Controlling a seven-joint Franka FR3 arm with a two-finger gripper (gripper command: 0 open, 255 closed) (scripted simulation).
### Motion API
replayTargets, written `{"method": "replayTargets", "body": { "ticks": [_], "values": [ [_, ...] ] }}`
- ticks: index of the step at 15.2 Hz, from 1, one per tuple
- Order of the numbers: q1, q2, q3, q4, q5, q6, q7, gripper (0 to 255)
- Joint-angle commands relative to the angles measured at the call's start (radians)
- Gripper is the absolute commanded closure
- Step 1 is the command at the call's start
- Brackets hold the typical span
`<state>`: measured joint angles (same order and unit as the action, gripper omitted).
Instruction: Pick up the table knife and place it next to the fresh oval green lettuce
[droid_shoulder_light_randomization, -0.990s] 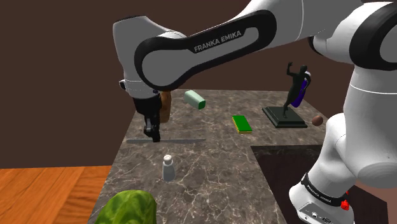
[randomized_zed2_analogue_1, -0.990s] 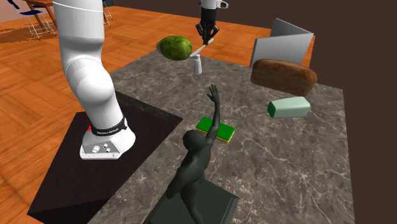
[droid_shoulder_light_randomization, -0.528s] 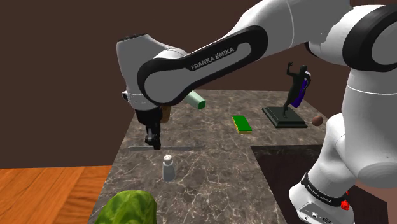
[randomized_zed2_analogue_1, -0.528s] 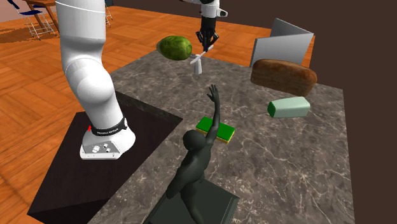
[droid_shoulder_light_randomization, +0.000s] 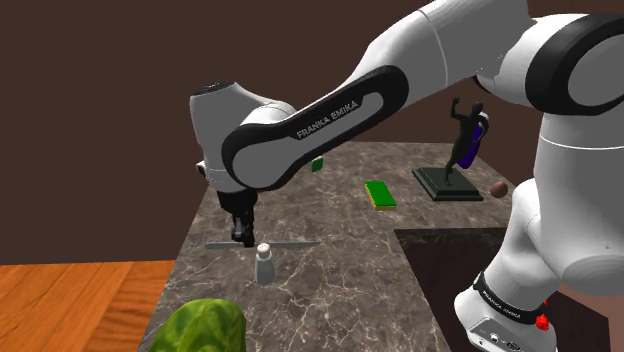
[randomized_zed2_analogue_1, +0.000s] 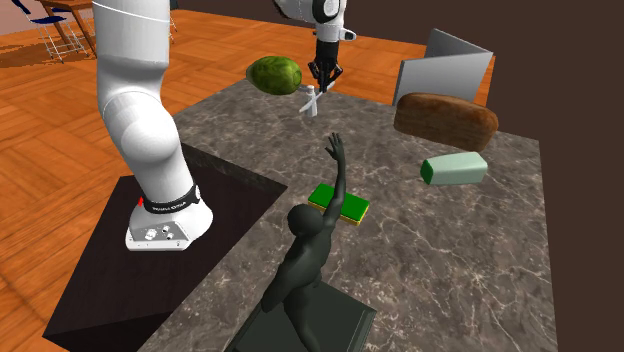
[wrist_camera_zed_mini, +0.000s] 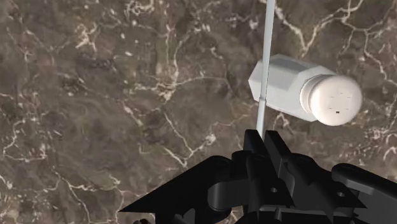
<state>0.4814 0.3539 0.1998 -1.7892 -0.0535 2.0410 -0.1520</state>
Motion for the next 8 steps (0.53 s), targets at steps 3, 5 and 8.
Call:
{"method": "replayTargets", "body": {
  "ticks": [3,5,8],
  "values": [
    [0.002,0.028,-0.003,-0.018,-0.006,0.046,0.003,255],
    [0.003,0.042,-0.004,-0.027,-0.01,0.068,0.005,255],
    [0.005,0.067,-0.007,-0.04,-0.015,0.106,0.008,255]
  ]
}}
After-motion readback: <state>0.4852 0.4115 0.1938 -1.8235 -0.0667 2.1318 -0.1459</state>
